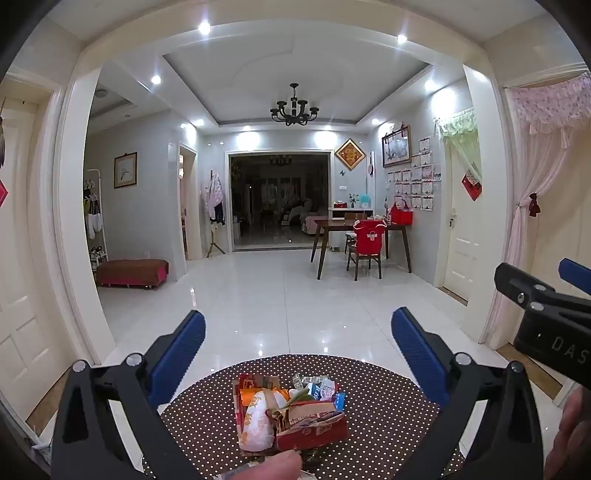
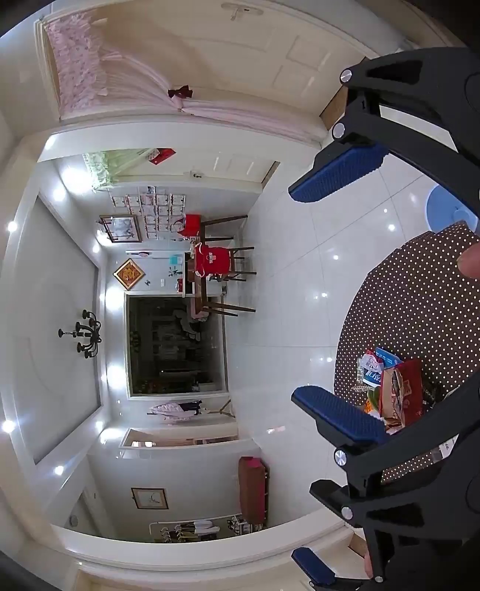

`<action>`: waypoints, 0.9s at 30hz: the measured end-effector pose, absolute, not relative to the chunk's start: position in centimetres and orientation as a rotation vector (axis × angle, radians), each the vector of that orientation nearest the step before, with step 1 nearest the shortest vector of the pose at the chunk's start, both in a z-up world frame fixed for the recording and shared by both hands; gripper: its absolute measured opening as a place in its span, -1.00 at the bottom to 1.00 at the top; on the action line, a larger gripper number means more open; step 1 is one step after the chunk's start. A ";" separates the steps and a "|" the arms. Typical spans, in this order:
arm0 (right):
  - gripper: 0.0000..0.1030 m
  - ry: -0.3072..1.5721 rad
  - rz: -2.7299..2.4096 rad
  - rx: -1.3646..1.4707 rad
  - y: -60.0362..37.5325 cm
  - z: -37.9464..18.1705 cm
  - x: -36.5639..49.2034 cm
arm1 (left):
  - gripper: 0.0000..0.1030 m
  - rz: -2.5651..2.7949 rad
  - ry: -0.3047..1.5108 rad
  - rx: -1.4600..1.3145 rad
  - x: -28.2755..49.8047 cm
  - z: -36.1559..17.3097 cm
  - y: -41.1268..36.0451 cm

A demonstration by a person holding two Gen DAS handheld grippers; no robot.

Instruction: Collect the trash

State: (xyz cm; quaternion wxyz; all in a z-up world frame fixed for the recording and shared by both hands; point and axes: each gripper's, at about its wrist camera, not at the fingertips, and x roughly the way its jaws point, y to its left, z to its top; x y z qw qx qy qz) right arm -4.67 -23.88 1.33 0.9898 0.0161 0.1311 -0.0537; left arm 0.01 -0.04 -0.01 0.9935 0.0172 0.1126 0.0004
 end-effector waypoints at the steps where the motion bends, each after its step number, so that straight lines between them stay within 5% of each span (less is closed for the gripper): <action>1: 0.89 0.262 -0.107 0.033 -23.9 1.3 -4.7 | 0.92 0.002 0.226 0.036 0.0 0.0 0.0; 27: 0.89 0.257 -0.099 0.030 -23.9 1.0 -4.4 | 0.92 -0.027 0.228 0.027 0.1 0.1 0.3</action>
